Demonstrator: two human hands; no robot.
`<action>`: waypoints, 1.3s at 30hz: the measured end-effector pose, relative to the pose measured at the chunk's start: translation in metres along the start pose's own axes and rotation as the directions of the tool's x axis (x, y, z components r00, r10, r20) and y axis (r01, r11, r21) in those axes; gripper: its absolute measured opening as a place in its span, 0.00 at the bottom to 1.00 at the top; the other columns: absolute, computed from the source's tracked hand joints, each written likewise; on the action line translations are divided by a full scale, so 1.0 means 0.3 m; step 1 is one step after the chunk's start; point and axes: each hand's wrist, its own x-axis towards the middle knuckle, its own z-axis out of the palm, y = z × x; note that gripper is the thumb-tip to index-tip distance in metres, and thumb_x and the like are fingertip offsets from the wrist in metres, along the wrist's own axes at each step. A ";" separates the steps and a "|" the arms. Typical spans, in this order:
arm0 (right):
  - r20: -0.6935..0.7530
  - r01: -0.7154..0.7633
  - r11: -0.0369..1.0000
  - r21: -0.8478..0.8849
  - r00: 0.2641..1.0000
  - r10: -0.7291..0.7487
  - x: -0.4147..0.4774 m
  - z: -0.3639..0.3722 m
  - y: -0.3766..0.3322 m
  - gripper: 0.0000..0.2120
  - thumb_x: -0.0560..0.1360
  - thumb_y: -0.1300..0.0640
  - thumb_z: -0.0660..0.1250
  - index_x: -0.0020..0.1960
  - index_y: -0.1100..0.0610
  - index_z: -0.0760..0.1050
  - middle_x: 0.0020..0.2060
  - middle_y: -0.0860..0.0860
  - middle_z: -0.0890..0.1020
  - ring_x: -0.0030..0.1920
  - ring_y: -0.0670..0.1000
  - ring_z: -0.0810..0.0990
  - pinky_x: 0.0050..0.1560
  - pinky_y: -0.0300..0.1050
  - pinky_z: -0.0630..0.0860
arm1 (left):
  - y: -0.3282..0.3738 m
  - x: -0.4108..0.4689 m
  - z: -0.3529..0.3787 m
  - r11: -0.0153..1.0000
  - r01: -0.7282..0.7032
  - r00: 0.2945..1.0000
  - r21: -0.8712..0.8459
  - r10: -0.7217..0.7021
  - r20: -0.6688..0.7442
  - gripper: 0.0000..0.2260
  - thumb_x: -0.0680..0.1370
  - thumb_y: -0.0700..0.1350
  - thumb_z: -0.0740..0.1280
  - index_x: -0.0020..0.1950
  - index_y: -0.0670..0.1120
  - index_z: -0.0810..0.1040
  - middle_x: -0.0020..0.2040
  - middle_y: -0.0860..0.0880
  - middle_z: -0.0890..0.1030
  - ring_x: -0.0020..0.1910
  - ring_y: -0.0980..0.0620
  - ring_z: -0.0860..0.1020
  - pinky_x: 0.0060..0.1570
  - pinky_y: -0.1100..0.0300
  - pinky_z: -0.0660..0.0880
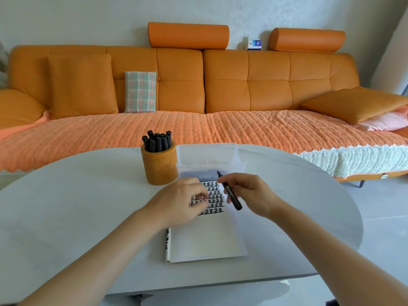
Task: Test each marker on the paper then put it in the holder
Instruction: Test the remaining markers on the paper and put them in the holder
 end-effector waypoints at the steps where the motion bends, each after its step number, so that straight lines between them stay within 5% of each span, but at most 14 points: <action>1: 0.003 -0.008 1.000 0.016 1.000 0.008 -0.004 0.000 0.001 0.20 0.79 0.74 0.55 0.58 0.59 0.80 0.37 0.52 0.82 0.38 0.52 0.80 0.42 0.37 0.76 | 0.021 -0.007 0.020 1.000 -0.022 1.000 -0.004 0.022 0.015 0.07 0.75 0.53 0.68 0.49 0.53 0.80 0.45 0.58 0.76 0.45 0.61 0.72 0.44 0.63 0.71; 6: -0.036 0.035 0.996 0.079 0.999 -0.032 -0.029 0.003 0.023 0.07 0.75 0.69 0.69 0.51 0.60 0.77 0.35 0.57 0.72 0.33 0.51 0.75 0.37 0.45 0.77 | 0.066 -0.048 0.082 0.998 -0.064 0.996 -0.020 0.065 0.061 0.10 0.75 0.56 0.66 0.51 0.54 0.80 0.44 0.59 0.73 0.43 0.65 0.70 0.40 0.68 0.68; 9: -0.124 0.026 0.982 0.187 0.992 -0.003 -0.037 0.003 0.040 0.06 0.76 0.61 0.67 0.44 0.63 0.72 0.30 0.54 0.72 0.29 0.55 0.70 0.29 0.45 0.70 | 0.072 -0.065 0.101 0.992 -0.118 0.992 0.032 0.117 0.046 0.12 0.75 0.58 0.65 0.54 0.54 0.81 0.44 0.59 0.74 0.44 0.63 0.70 0.42 0.65 0.70; 12: -0.107 -0.038 0.961 0.274 0.992 0.069 -0.043 0.003 0.061 0.04 0.77 0.61 0.62 0.50 0.61 0.72 0.32 0.61 0.77 0.28 0.57 0.73 0.27 0.44 0.68 | 0.076 -0.075 0.114 0.987 -0.137 0.990 0.089 0.132 0.055 0.15 0.76 0.59 0.64 0.57 0.54 0.80 0.45 0.57 0.74 0.46 0.58 0.71 0.42 0.62 0.71; 15: -0.098 -0.068 0.976 0.206 0.991 0.090 -0.037 0.010 0.080 0.04 0.77 0.68 0.64 0.51 0.63 0.75 0.36 0.58 0.82 0.31 0.56 0.80 0.27 0.41 0.69 | 0.078 -0.078 0.120 0.979 -0.157 0.987 0.132 0.149 0.068 0.15 0.76 0.60 0.63 0.58 0.55 0.80 0.46 0.56 0.72 0.46 0.57 0.70 0.42 0.63 0.65; 21: -0.099 -0.110 0.986 0.123 0.988 0.122 -0.033 0.028 0.092 0.08 0.74 0.66 0.71 0.40 0.65 0.73 0.25 0.53 0.79 0.25 0.53 0.72 0.27 0.42 0.69 | 0.080 -0.076 0.121 0.979 -0.149 0.987 0.136 0.139 0.083 0.16 0.77 0.60 0.61 0.58 0.55 0.80 0.46 0.55 0.70 0.47 0.56 0.69 0.43 0.62 0.64; 39: -0.084 -0.099 0.995 -0.009 0.992 0.098 -0.049 0.035 0.088 0.12 0.72 0.66 0.72 0.36 0.63 0.70 0.28 0.49 0.76 0.28 0.47 0.69 0.28 0.38 0.66 | 0.087 -0.077 0.114 0.989 -0.104 0.989 0.102 0.092 0.114 0.18 0.76 0.60 0.61 0.60 0.54 0.80 0.47 0.55 0.71 0.47 0.55 0.68 0.44 0.60 0.69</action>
